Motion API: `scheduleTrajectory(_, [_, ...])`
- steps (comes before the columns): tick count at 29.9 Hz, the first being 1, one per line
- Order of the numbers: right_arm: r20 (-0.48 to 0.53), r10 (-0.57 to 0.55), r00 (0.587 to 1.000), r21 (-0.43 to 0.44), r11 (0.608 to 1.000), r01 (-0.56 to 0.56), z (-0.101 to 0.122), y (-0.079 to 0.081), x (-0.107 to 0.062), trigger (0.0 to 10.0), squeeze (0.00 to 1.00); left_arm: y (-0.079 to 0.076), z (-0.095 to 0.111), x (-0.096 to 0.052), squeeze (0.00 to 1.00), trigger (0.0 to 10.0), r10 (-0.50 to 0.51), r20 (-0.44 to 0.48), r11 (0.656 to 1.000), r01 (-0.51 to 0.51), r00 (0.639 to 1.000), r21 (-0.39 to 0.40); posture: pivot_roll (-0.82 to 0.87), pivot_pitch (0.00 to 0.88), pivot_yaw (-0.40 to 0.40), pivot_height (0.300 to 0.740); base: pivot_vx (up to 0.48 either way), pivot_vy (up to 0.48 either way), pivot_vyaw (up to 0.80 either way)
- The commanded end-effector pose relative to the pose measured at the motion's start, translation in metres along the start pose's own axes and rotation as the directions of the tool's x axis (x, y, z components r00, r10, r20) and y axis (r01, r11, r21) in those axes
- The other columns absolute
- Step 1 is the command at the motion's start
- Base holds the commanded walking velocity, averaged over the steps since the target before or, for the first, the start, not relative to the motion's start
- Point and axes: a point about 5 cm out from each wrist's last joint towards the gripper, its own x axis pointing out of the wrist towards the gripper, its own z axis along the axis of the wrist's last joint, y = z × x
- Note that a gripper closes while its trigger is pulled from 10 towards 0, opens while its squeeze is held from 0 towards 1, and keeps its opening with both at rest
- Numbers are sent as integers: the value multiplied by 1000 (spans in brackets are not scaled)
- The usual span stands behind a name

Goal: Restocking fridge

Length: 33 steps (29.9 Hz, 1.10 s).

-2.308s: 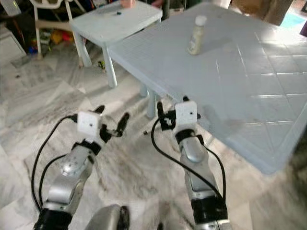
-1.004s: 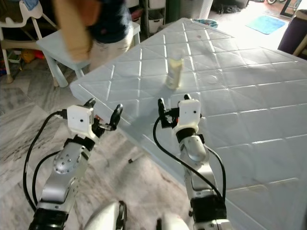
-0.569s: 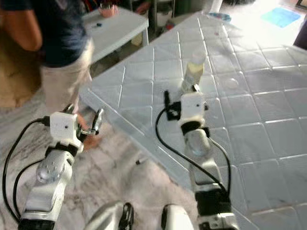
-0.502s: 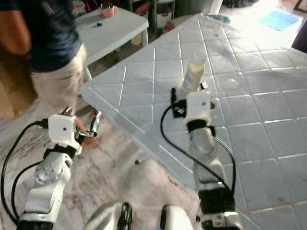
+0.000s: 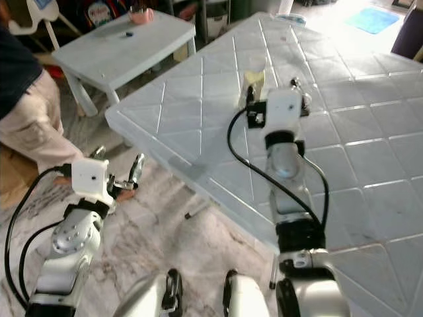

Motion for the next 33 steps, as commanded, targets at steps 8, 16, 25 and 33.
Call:
scheduleTrajectory(8, [51, 65, 997, 69, 995, -68, 17, 11, 27, 10000, 0, -4, 5, -1, 0, 10000, -23, -1, 999, 23, 1000, 21, 123, 171, 67, 740, 0, 0, 0])
scheduleTrajectory(16, [68, 89, 994, 52, 994, -93, 13, 14, 9, 10000, 0, 1, 5, -4, 0, 10000, -5, -14, 1000, 5, 1000, 10, 118, 155, 60, 740, 0, 89, 0])
scheduleTrajectory(25, [4, 161, 987, -44, 986, -161, -2, 7, -46, 10000, 0, 8, 9, 5, 0, 10000, 12, 16, 999, -12, 1000, 30, 48, 80, 93, 740, 0, 480, -392])
scheduleTrajectory(33, [-112, 206, 972, -57, 975, -213, -26, 3, -89, 10000, 0, 3, -15, -11, 0, 10000, -59, -54, 996, 63, 997, 64, 14, 0, 86, 740, 0, 480, 0])
